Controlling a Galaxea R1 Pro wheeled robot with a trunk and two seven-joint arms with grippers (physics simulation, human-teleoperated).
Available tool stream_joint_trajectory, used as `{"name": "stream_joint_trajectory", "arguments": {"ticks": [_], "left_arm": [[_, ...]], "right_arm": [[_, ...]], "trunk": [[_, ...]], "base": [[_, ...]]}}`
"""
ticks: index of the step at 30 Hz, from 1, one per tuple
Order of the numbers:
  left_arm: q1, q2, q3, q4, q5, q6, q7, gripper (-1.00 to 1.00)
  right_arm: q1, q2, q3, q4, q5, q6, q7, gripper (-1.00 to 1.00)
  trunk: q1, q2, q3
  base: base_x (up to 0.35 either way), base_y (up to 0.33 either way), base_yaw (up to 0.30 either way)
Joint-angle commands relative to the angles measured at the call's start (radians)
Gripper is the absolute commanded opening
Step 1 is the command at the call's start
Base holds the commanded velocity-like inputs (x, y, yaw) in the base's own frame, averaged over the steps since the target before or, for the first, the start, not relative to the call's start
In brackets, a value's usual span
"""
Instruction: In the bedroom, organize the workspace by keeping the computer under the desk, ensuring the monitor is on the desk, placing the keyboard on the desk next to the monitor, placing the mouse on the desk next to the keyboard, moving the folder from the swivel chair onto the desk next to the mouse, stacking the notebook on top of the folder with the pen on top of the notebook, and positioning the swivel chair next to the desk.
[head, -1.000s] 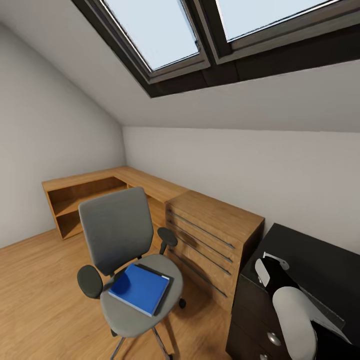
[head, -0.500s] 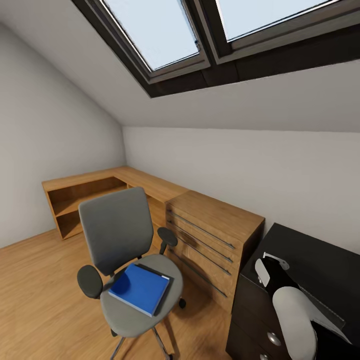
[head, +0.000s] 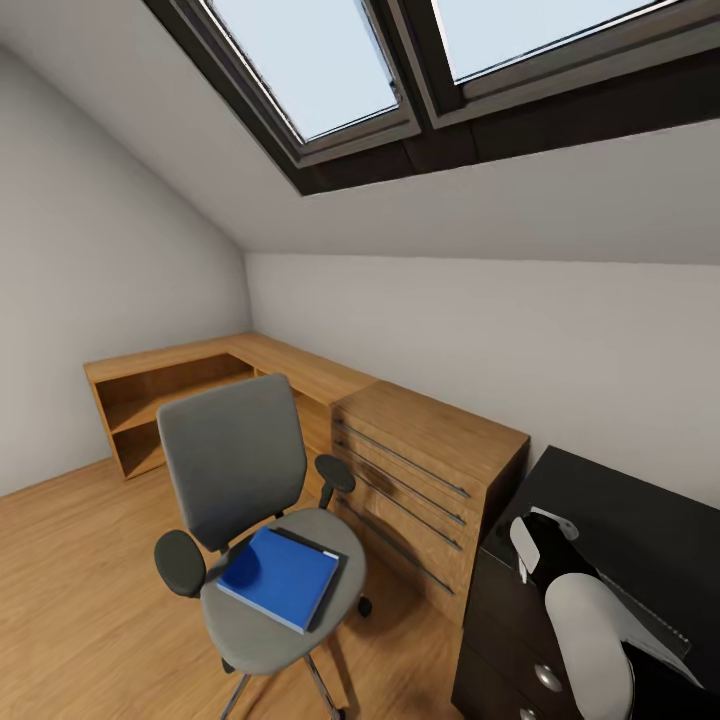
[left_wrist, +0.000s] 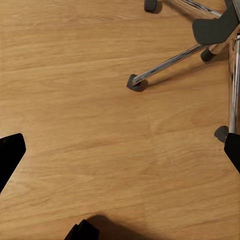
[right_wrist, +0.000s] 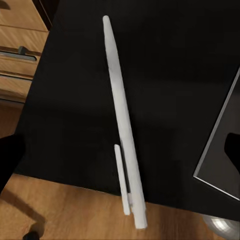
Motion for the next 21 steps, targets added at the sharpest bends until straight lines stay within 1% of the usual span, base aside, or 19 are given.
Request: {"name": "stream_joint_trajectory", "arguments": {"ticks": [1, 21], "left_arm": [[0.0, 0.001, -0.004, -0.003, 0.006, 0.003, 0.008, 1.0], [0.0, 0.001, -0.004, -0.003, 0.006, 0.003, 0.008, 1.0]], "right_arm": [[-0.001, 0.001, -0.004, -0.001, 0.006, 0.006, 0.001, 1.0], [-0.001, 0.001, -0.004, -0.002, 0.006, 0.005, 0.003, 1.0]], "trunk": [[0.0, -0.001, -0.001], [0.0, -0.001, -0.001]], "base": [[0.0, 0.0, 0.0], [0.0, 0.0, 0.0]]}}
